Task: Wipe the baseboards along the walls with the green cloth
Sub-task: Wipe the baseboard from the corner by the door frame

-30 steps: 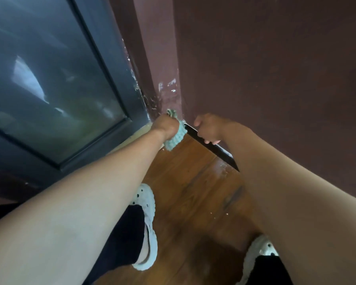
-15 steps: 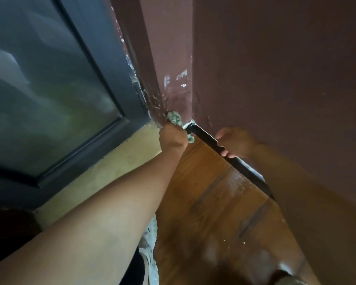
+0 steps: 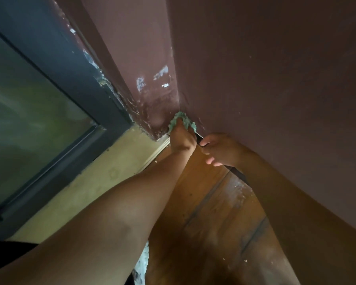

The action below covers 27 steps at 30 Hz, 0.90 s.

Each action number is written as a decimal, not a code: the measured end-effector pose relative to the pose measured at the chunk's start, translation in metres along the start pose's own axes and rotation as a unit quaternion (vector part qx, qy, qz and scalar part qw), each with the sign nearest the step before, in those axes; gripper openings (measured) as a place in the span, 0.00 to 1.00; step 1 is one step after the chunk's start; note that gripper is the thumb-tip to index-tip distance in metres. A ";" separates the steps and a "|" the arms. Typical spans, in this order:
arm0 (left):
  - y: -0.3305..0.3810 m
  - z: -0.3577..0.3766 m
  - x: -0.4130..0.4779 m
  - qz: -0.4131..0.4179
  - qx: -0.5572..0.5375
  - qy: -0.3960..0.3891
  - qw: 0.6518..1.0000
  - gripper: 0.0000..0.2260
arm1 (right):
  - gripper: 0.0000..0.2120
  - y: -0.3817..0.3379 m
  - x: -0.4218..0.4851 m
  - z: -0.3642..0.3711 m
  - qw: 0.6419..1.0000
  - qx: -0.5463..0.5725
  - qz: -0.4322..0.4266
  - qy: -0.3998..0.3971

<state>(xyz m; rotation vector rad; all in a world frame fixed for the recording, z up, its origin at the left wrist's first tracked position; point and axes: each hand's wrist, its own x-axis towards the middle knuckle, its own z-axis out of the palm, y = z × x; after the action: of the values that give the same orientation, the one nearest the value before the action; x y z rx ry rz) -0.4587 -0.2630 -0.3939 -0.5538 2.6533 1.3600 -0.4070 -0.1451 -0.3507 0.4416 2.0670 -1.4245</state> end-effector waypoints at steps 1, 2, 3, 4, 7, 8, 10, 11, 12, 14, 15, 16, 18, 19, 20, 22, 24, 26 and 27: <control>-0.001 0.002 0.001 0.027 0.039 0.001 0.999 0.10 | 0.07 0.001 0.000 0.000 1.000 0.009 0.004 0.006; -0.003 0.003 0.004 0.054 0.068 -0.006 0.996 0.12 | 0.08 0.002 0.001 -0.001 1.000 0.015 0.007 0.013; -0.010 0.007 0.007 0.056 0.069 -0.015 0.996 0.17 | 0.09 0.003 0.002 -0.001 0.999 0.026 0.012 0.015; -0.015 0.009 0.007 0.058 0.087 -0.030 0.994 0.20 | 0.10 0.006 0.003 -0.002 0.999 0.042 0.020 0.009; -0.032 0.016 -0.008 0.052 0.129 -0.130 0.982 0.18 | 0.11 0.014 0.005 0.000 0.998 0.042 0.042 -0.009; -0.037 0.017 -0.014 0.053 0.152 -0.168 0.972 0.19 | 0.09 0.016 0.006 0.002 0.999 0.016 0.043 -0.003; -0.040 0.023 -0.025 0.056 0.156 -0.213 0.963 0.17 | 0.06 0.018 0.004 0.002 0.998 -0.021 0.053 0.001; -0.040 0.026 -0.028 0.053 0.122 -0.236 0.963 0.13 | 0.05 0.019 0.002 0.001 0.998 -0.020 0.062 0.001; -0.038 0.028 -0.030 0.046 0.067 -0.256 0.963 0.10 | 0.05 0.021 0.000 0.000 0.997 -0.009 0.070 0.002; -0.035 0.028 -0.025 0.040 0.016 -0.246 0.968 0.07 | 0.07 0.025 -0.002 -0.003 0.997 0.015 0.080 0.008; -0.034 0.026 -0.019 0.043 0.018 -0.222 0.974 0.08 | 0.08 0.027 -0.002 -0.005 0.996 0.020 0.082 0.014; -0.032 0.022 -0.015 0.026 0.012 -0.190 0.981 0.10 | 0.08 0.031 -0.003 -0.007 0.996 0.024 0.086 0.022; -0.028 0.008 -0.001 -0.007 -0.038 -0.126 0.991 0.11 | 0.08 0.035 -0.006 -0.008 0.994 0.031 0.096 0.032; -0.023 0.003 0.004 -0.019 -0.079 -0.111 0.991 0.10 | 0.08 0.037 -0.008 -0.010 0.994 0.033 0.100 0.031; -0.020 0.000 0.009 -0.032 -0.116 -0.104 0.987 0.08 | 0.09 0.039 -0.011 -0.012 0.994 0.029 0.103 0.025; -0.016 -0.002 0.015 -0.054 -0.147 -0.130 0.979 0.10 | 0.11 0.042 -0.015 -0.018 0.992 0.037 0.118 -0.004; -0.025 0.003 0.015 -0.068 -0.079 -0.182 0.978 0.28 | 0.15 0.045 -0.017 -0.021 0.988 0.055 0.141 -0.014; -0.038 0.009 0.007 -0.073 -0.046 -0.233 0.969 0.38 | 0.15 0.046 -0.017 -0.023 0.988 0.040 0.146 -0.009; -0.044 0.012 0.004 -0.075 -0.061 -0.248 0.964 0.40 | 0.14 0.046 -0.018 -0.022 0.989 0.027 0.143 -0.001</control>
<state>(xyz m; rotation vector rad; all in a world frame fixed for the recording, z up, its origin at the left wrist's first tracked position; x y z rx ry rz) -0.4469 -0.2781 -0.4355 -0.3550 2.1002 1.4014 -0.3730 -0.1067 -0.3676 0.7256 1.8779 -1.3083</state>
